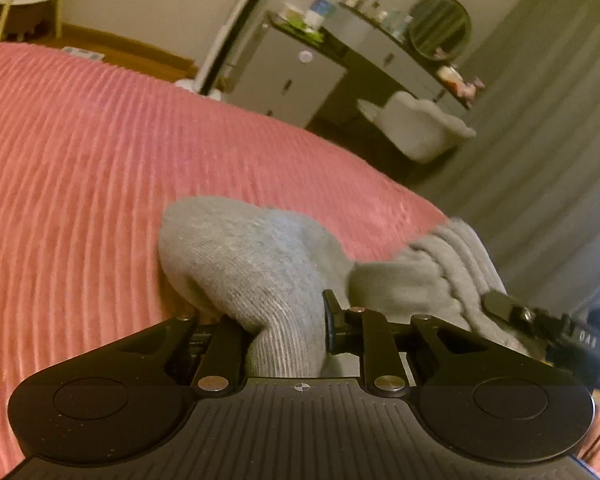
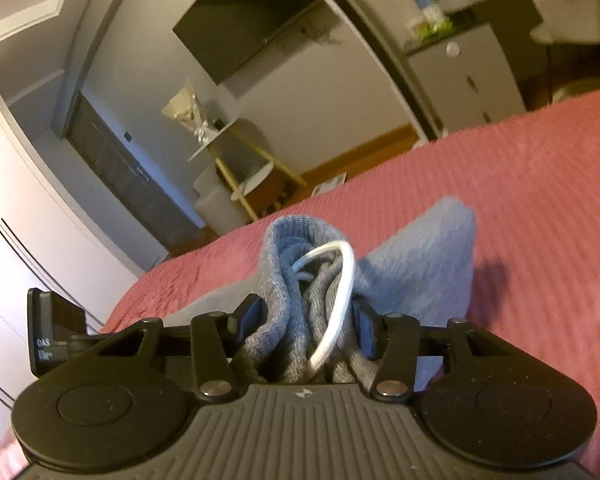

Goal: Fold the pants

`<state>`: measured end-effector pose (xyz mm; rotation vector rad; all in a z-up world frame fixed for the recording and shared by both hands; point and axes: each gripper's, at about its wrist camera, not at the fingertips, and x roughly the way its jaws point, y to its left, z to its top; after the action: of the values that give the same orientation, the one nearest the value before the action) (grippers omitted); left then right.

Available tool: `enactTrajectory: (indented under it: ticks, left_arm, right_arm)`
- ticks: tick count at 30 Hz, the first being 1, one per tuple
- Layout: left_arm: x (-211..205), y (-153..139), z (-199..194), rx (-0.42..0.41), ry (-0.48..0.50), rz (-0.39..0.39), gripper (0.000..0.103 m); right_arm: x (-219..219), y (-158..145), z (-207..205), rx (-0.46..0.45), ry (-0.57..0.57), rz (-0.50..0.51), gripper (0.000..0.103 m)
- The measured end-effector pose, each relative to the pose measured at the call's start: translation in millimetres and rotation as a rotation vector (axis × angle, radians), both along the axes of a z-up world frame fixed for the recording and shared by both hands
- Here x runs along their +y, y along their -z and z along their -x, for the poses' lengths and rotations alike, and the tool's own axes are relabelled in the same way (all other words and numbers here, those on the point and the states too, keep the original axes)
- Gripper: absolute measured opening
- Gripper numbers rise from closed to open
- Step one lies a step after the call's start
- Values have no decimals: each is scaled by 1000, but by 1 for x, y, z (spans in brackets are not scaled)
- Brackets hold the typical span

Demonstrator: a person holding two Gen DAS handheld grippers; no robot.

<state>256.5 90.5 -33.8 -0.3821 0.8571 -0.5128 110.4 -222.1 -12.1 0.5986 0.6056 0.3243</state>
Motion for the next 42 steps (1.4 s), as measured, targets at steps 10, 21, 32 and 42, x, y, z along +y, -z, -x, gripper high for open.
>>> enactTrajectory:
  ticks: [10,21,32,42]
  left_arm:
    - [24,-19,57,-117,-137,-266,81]
    - [-12,45,90,28,4,-384,100]
    - [35,-6,52,19,-71,-28,93]
    - [32,4,14,-73,-124,17,39]
  right_arm:
    - [-45,4,80,81,352,164,86]
    - [41,31,86,36,175,181,35]
    - [22,47,123,-4,282,32,29]
    - [22,65,124,-100,333,-4,29]
